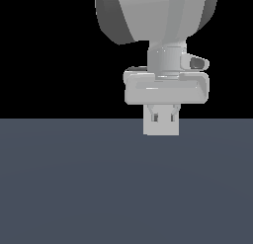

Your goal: Plug the charger into the wall socket.

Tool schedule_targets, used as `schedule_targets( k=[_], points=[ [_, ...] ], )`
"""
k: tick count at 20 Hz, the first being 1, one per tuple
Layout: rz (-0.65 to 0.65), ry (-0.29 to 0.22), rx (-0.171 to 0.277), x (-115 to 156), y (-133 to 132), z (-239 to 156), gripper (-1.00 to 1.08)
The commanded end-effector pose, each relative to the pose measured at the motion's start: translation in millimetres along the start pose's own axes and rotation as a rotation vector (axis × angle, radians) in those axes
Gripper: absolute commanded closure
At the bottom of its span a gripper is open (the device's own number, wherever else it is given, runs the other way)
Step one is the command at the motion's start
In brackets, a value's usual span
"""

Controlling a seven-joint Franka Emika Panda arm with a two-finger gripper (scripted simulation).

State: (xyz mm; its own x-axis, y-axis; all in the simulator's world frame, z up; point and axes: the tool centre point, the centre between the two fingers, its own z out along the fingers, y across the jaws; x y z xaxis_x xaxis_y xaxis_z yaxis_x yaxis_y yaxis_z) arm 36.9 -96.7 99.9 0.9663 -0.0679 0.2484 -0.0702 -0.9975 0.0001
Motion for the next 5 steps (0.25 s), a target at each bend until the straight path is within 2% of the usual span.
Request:
schedule_targets(
  k=[1,5],
  points=[
    [0.000,0.000,0.000,4.4,0.1,0.9,1.08],
    [0.000,0.000,0.000,6.0,0.1,1.3,1.08]
  ],
)
